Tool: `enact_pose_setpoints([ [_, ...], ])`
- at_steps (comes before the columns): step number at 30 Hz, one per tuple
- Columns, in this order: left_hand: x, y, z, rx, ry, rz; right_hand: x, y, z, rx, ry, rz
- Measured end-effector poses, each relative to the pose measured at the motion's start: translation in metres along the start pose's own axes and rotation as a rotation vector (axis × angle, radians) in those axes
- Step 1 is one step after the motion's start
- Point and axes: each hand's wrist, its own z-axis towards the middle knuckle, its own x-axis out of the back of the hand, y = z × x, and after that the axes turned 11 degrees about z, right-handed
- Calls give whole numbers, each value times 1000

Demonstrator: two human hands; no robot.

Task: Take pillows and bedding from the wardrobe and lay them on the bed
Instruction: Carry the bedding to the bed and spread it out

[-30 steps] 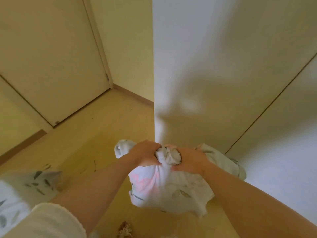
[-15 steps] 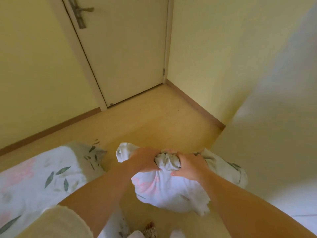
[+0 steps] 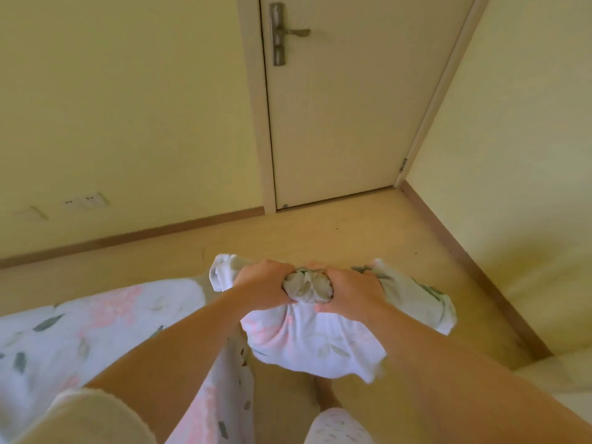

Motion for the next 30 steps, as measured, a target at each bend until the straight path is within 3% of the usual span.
enact_pose_setpoints([
  [13, 73, -132, 153, 333, -9, -99, 73, -52, 262, 292, -218, -109],
  [21, 89, -250, 189, 553, 25, -193, 68, -142, 398, 497, -300, -222],
  [30, 113, -416, 212, 715, 37, -313, 41, -279, 534, 604, -411, -274],
])
